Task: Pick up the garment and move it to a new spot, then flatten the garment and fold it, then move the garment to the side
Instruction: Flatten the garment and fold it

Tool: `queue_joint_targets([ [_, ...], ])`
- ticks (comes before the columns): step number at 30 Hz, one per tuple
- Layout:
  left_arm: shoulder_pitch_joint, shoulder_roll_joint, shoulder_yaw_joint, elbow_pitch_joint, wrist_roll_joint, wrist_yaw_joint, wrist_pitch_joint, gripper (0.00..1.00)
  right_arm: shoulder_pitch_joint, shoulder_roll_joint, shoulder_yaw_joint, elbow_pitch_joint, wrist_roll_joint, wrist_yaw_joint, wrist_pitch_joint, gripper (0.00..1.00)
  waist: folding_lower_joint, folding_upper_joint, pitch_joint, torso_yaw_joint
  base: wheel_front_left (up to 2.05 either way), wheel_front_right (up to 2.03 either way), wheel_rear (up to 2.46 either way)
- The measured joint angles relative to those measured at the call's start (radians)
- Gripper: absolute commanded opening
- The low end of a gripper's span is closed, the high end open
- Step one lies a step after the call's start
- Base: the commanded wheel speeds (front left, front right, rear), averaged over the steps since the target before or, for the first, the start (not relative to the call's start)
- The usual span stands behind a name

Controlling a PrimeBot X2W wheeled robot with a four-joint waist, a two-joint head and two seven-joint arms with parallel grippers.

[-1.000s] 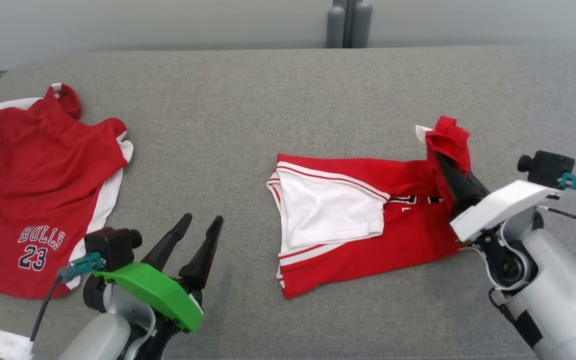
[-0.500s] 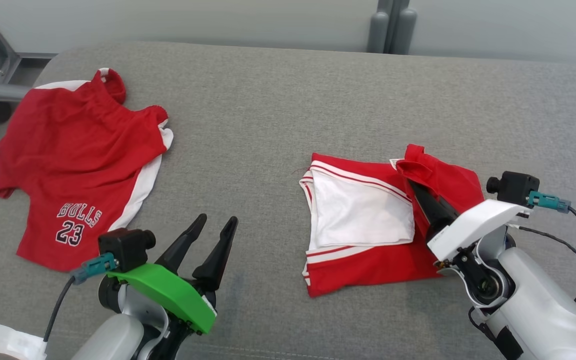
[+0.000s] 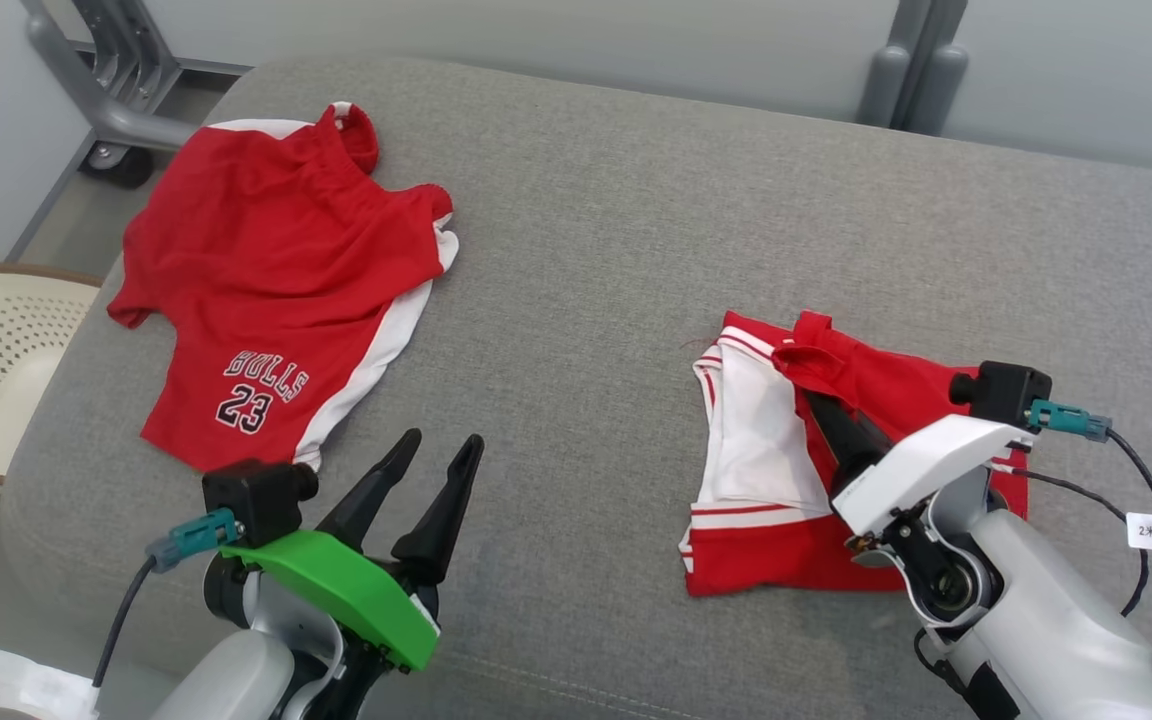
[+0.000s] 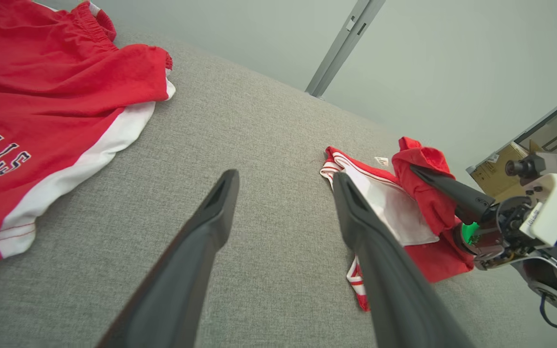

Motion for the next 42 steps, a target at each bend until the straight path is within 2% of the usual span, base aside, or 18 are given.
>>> queue_joint_targets([
  [3,0.001,0.002,0.004,-0.007,0.000,0.000,-0.001,1.00,-0.013,0.023,0.014,0.017,-0.007,0.000,0.000,0.00,0.0000,0.0000,0.000,0.028,0.00,0.00,0.00],
  [4,0.002,0.004,0.007,-0.008,0.000,0.001,-0.004,1.00,-0.020,0.030,0.021,0.021,-0.007,0.000,0.000,0.04,0.0000,0.0000,0.001,0.033,0.00,0.00,0.00],
  [5,0.003,0.005,0.008,-0.009,0.000,0.001,-0.009,1.00,-0.025,0.036,0.027,0.024,-0.008,0.000,0.000,0.09,0.0000,0.0000,0.001,0.036,0.00,0.00,0.00],
  [6,0.003,0.006,0.009,-0.010,0.000,0.003,-0.009,1.00,-0.029,0.041,0.030,0.029,-0.008,0.000,0.000,0.27,0.0000,0.0000,0.002,0.038,0.00,0.00,0.00],
  [9,0.009,0.006,0.009,-0.012,0.000,0.006,-0.009,1.00,-0.036,0.047,0.034,0.051,-0.017,0.000,0.000,0.45,0.0000,0.0000,0.003,0.040,0.00,0.00,0.00],
  [10,0.012,0.006,0.009,-0.013,0.000,0.006,-0.009,1.00,-0.036,0.047,0.035,0.058,-0.018,0.000,0.000,0.99,0.0000,0.0000,0.003,0.041,0.00,0.00,0.00],
  [19,0.022,0.013,0.029,-0.016,0.000,0.011,-0.010,1.00,-0.048,0.061,0.039,0.078,-0.018,0.000,-0.009,1.00,0.0000,0.0000,0.002,0.029,0.00,0.00,0.00],
  [28,0.034,0.016,0.036,-0.021,-0.010,0.018,-0.019,1.00,-0.084,0.061,0.033,0.011,-0.007,0.000,-0.037,1.00,0.0000,0.0000,0.004,-0.016,0.00,0.00,0.00],
  [42,0.037,0.017,0.057,-0.047,-0.008,0.026,-0.053,1.00,-0.075,-0.084,0.009,0.006,-0.060,0.000,-0.071,1.00,0.0000,0.0000,-0.020,-0.102,0.00,0.00,0.00],
])
